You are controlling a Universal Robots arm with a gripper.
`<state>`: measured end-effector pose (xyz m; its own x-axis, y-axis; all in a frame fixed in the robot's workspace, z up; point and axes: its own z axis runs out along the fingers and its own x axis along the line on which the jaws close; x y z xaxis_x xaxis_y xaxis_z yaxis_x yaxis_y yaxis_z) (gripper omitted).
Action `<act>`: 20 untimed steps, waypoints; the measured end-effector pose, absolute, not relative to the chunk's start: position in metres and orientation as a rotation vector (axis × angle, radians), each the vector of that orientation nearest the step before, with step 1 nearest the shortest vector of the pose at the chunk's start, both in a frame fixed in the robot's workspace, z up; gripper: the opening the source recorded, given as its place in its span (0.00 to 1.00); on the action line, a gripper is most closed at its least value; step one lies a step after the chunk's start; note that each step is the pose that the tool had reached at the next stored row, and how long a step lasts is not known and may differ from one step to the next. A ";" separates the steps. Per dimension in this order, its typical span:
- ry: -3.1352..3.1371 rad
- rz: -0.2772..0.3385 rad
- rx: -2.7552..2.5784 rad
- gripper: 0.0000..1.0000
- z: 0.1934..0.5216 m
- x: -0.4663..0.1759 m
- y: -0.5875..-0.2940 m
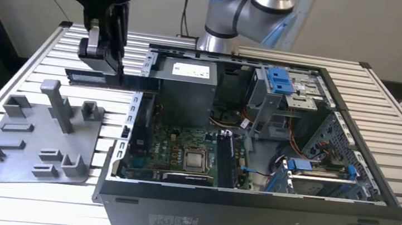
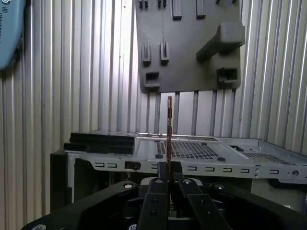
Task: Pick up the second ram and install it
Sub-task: 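Pick up the second ram and move it above second insertion slot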
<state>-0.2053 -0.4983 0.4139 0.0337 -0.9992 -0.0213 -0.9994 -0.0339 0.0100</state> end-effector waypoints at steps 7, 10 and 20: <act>2.178 0.035 -2.253 0.14 0.414 -0.184 -0.498; 2.178 0.035 -2.253 0.14 0.414 -0.175 -0.498; 2.179 0.036 -2.254 0.14 0.414 -0.138 -0.498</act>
<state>-0.1384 -0.4983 0.4139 0.0337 -0.9992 -0.0212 -0.9994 -0.0339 0.0109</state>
